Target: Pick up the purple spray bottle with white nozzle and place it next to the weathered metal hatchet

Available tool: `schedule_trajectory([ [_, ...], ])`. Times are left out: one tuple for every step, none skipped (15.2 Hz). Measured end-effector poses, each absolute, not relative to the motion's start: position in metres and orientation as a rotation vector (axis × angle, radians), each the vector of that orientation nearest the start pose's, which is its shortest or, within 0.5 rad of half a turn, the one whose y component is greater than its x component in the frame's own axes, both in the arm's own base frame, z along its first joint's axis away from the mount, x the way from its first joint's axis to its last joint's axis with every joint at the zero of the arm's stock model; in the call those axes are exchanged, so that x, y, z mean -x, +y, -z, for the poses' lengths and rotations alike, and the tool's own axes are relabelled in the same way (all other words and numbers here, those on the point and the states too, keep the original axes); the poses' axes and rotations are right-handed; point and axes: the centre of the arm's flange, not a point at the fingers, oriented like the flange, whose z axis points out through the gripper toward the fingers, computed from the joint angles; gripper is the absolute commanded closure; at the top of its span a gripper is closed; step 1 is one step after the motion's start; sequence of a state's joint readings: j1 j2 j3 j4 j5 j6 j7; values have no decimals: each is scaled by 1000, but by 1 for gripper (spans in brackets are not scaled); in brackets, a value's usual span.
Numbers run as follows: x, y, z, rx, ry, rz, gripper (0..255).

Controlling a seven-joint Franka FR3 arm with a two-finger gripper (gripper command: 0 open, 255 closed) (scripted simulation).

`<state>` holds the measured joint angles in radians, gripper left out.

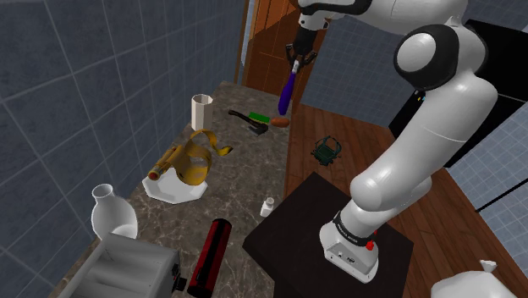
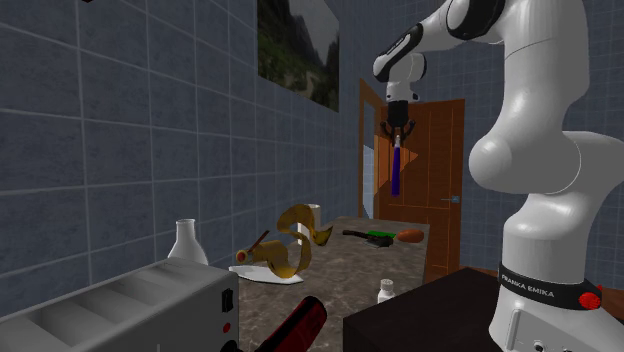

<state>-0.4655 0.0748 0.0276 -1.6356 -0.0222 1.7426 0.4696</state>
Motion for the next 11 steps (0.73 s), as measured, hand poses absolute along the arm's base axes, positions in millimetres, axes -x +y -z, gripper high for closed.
schedule_trajectory([
  [-532,-252,-561,2843,1381,51,255],
  [-533,-252,-556,2843,1381,52,255],
  [-533,-253,-550,2843,1381,52,255],
  [-533,-253,-545,2843,1381,52,255],
  [-534,-251,-539,2843,1381,51,255],
  [-533,-252,-534,2843,1381,51,255],
  [-533,-252,-529,2843,1381,52,255],
  [-533,-252,-524,2843,1381,52,255],
  [-533,-251,-519,2843,1381,51,255],
  [-533,-252,-513,2843,1381,52,255],
  [-533,-252,-508,2843,1381,52,255],
])
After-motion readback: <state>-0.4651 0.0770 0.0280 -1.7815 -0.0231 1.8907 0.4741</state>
